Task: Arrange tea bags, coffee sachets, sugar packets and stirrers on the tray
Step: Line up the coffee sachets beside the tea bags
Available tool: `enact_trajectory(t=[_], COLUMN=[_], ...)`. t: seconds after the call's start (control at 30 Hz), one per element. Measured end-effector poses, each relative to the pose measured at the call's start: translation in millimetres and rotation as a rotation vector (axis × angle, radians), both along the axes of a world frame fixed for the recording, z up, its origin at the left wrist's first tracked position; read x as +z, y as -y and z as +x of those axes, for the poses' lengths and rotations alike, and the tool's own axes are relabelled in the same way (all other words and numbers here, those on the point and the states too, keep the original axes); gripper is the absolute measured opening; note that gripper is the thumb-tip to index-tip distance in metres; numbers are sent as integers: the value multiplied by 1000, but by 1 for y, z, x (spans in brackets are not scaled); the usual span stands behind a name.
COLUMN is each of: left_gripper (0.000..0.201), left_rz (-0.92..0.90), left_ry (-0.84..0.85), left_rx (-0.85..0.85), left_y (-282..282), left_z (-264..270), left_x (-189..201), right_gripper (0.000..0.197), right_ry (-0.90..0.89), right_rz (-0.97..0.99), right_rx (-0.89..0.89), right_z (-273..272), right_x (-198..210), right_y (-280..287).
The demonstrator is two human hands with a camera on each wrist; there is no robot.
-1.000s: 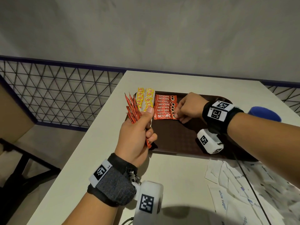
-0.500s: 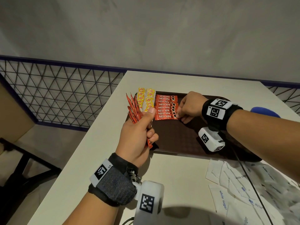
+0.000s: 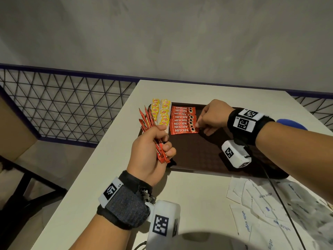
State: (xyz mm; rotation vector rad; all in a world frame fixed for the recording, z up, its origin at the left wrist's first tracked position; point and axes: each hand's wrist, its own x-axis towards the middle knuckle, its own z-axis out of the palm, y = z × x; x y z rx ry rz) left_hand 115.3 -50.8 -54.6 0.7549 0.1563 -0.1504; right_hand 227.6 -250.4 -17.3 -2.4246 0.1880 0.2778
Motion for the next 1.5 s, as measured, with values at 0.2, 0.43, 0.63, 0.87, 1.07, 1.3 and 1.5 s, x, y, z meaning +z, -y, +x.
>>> enact_trajectory(t=[0.2,0.43,0.63,0.87,1.07,1.3,1.5], left_gripper=[35,22,32,32,46,13,40], left_rz=[45,237,357,345,404,388,365], left_ry=[34,168,204,210,213,266,307], left_rx=[-65,-364,-395,-271,-138,-146,-24], left_y=[4,4,5,7,12,11,8], left_z=[-6,-19,-19,-16,-13,-11,-6], left_x=[6,14,11,9,3,-4,-5], right_gripper=[8,25,25,27,19,17,18], right_ry=[238,419,369,281,343,355,355], right_rz=[149,442,580,700,716,809,777], right_rx=[121,166,127,144,142,52,5], right_z=[-40,-100,-120,-129,-128,-123,-123], right_x=[25,25,30,30,22,19,21], right_y=[-10,-20,-8,-3,1,6,17])
